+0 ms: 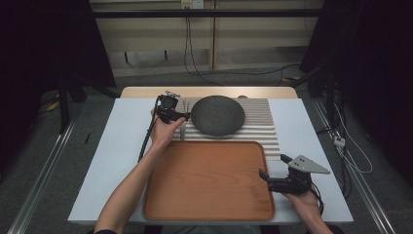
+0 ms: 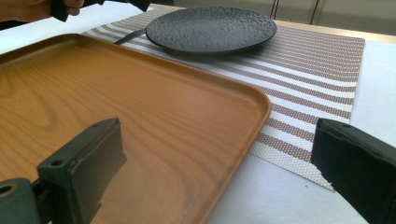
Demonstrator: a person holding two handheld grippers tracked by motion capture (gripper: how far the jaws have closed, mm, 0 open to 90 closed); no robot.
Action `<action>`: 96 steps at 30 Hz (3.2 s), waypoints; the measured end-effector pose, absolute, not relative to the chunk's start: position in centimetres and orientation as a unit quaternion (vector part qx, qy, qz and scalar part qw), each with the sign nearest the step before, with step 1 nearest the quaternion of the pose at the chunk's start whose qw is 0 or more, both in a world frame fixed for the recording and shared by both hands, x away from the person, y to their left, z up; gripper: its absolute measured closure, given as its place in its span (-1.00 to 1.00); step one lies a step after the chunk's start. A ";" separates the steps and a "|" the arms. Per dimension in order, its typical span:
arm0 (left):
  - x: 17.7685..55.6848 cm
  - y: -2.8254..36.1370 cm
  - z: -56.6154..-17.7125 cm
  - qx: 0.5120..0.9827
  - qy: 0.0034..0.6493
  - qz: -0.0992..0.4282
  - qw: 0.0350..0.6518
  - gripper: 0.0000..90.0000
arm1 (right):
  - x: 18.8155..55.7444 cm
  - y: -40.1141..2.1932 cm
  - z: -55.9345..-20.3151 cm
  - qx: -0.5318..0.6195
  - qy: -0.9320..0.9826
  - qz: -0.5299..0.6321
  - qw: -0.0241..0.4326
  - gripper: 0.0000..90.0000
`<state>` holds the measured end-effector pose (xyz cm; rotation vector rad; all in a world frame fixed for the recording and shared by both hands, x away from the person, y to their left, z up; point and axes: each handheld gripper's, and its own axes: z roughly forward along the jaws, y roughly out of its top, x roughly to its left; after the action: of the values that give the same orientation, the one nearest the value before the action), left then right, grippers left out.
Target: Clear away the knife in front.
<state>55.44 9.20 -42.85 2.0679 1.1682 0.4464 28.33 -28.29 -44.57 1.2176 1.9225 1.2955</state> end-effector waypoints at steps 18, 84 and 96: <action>57.7 7.8 -45.2 0.794 0.499 0.154 0.310 0.35 | 28.2 -28.3 -44.5 0.449 0.708 0.483 0.254 -0.95; 59.7 9.3 -44.1 0.831 0.485 0.102 0.254 0.77 | 28.3 -28.1 -44.7 0.445 0.716 0.476 0.249 -0.95; 60.2 9.6 -44.0 0.835 0.481 0.084 0.254 0.78 | 28.3 -28.1 -44.7 0.448 0.715 0.476 0.250 -0.95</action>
<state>60.16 9.58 -43.97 2.2681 1.3073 0.2291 28.33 -28.09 -44.67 1.2188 1.9472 1.2951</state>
